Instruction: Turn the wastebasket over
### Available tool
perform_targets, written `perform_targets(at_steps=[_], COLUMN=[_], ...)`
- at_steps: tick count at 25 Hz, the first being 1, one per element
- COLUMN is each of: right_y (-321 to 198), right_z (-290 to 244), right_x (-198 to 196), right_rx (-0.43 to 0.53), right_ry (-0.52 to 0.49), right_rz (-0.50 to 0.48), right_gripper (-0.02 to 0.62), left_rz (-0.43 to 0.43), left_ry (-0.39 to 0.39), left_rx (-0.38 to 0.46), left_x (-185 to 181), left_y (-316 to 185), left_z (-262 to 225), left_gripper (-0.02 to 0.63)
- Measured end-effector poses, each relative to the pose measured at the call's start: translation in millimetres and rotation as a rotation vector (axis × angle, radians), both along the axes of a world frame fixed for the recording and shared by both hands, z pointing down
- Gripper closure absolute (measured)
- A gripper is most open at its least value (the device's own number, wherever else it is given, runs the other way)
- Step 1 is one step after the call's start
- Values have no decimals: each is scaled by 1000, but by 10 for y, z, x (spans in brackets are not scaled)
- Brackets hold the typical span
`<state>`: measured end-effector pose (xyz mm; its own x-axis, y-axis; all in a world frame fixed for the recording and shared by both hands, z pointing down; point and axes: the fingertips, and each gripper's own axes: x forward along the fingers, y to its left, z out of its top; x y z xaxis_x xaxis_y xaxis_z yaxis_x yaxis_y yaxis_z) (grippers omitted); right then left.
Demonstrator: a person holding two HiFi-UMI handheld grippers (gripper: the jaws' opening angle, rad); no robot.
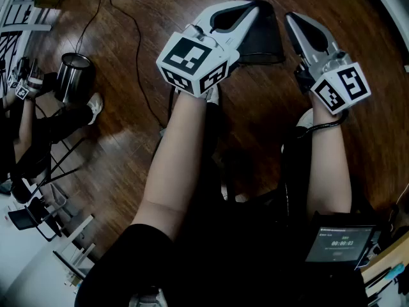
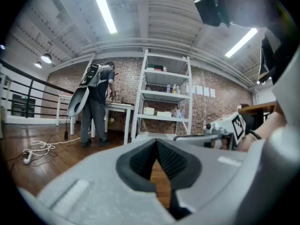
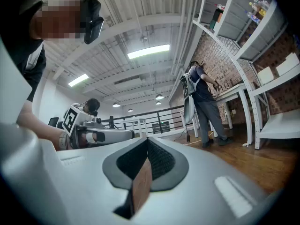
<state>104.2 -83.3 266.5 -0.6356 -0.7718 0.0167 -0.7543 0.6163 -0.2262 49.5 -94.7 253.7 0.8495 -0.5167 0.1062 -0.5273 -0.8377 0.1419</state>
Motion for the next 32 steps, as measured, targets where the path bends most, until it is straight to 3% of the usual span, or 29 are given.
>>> perform_targets(at_steps=[8,14,21,32], right_y=[-294,-732,-899,-937], right_z=[-101,44,56,477], right_x=[-111,52,180,76], right_rx=[27,21,16,-95], right_ry=[46,52,68,-43], right_rz=[-20,-27,-16,21], right_gripper=[584,584,584,584], left_rz=[0,-8,6,-5], left_ry=[17,8,5,33], left_rx=[7,-2,-3,10], left_x=[-77,117,269,1], left_y=[-304,-767,-947,-973], left_z=[-148,-7,-43,-109], left_gripper=[603,603,603,603])
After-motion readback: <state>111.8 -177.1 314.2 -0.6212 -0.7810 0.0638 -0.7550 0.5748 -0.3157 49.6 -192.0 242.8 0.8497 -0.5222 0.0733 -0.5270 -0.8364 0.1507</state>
